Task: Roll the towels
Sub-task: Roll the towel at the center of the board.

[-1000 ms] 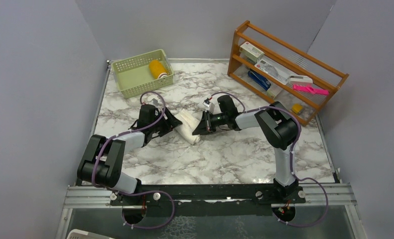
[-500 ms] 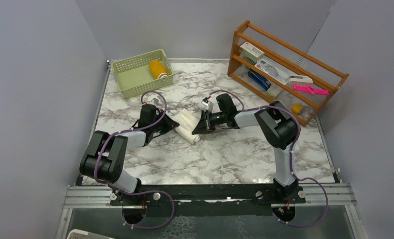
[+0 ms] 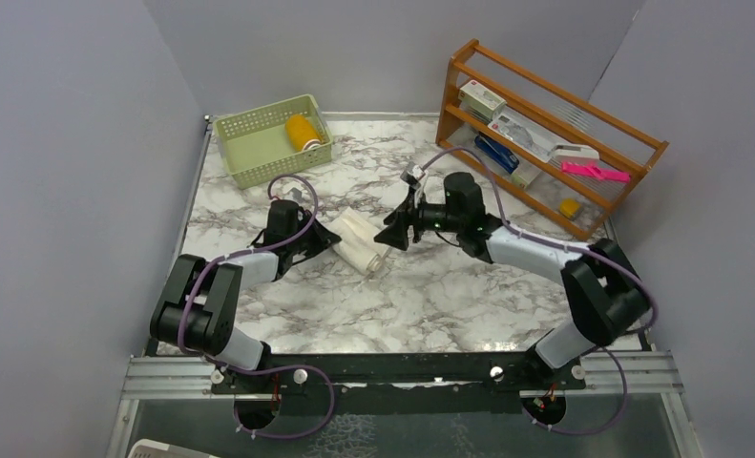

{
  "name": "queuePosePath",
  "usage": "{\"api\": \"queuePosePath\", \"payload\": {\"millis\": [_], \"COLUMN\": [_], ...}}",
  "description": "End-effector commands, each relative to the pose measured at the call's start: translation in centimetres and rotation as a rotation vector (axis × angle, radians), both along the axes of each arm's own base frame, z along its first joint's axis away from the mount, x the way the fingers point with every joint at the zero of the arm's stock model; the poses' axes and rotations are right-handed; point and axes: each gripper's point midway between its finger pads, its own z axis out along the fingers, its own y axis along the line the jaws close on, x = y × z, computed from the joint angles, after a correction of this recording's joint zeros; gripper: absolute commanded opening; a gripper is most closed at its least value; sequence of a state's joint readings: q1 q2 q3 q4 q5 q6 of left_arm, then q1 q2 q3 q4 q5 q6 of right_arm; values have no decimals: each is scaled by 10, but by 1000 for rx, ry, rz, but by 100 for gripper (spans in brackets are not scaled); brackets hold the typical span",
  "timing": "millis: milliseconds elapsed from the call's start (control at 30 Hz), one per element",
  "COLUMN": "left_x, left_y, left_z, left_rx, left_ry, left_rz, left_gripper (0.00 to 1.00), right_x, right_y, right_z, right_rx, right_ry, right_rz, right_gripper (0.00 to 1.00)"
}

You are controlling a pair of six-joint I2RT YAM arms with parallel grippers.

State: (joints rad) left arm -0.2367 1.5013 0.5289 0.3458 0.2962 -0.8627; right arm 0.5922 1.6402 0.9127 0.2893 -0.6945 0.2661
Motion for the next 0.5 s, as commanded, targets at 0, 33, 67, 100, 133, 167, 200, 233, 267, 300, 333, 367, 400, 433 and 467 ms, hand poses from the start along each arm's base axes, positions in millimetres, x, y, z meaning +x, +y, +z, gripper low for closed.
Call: {"api": "queuePosePath", "payload": {"millis": [0, 33, 67, 100, 133, 167, 200, 233, 267, 300, 333, 367, 400, 433, 467], "left_x": [-1, -1, 0, 0, -1, -1, -1, -1, -1, -2, -2, -2, -3, -3, -3], "left_y": [14, 15, 15, 15, 15, 15, 15, 15, 15, 15, 15, 15, 15, 16, 16], "left_z": [0, 0, 0, 0, 0, -1, -1, -1, -1, -2, -2, -2, -2, -3, -3], "left_rx": [78, 84, 89, 92, 94, 95, 95, 95, 94, 95, 95, 97, 98, 100, 101], "left_ry": [4, 5, 5, 7, 10, 14, 15, 18, 19, 21, 23, 25, 27, 29, 31], "left_rz": [28, 29, 27, 25, 23, 22, 22, 21, 20, 19, 19, 19, 18, 19, 18], "left_gripper": [0, 0, 0, 0, 0, 0, 0, 0, 0, 0, 0, 0, 0, 0, 0], "right_x": [-12, -23, -29, -34, -38, -42, -44, -47, -47, -48, -48, -49, -49, -49, -48], "right_y": [8, 13, 18, 24, 30, 36, 41, 46, 49, 52, 57, 61, 65, 69, 73], "right_z": [33, 31, 26, 17, 8, 0, -8, -17, -25, -33, -37, -42, -45, -50, -54], "right_rx": [7, -5, -38, -85, -130, -170, -204, -238, -267, -294, -307, -317, -322, -330, -340], "right_ry": [-549, -623, -690, -729, -756, -776, -787, -798, -800, -798, -798, -793, -786, -778, -767], "right_rz": [121, 181, 216, 255, 288, 316, 335, 347, 354, 354, 358, 360, 356, 355, 353], "right_gripper": [63, 63, 63, 63, 63, 63, 63, 63, 63, 63, 63, 63, 63, 63, 63]}}
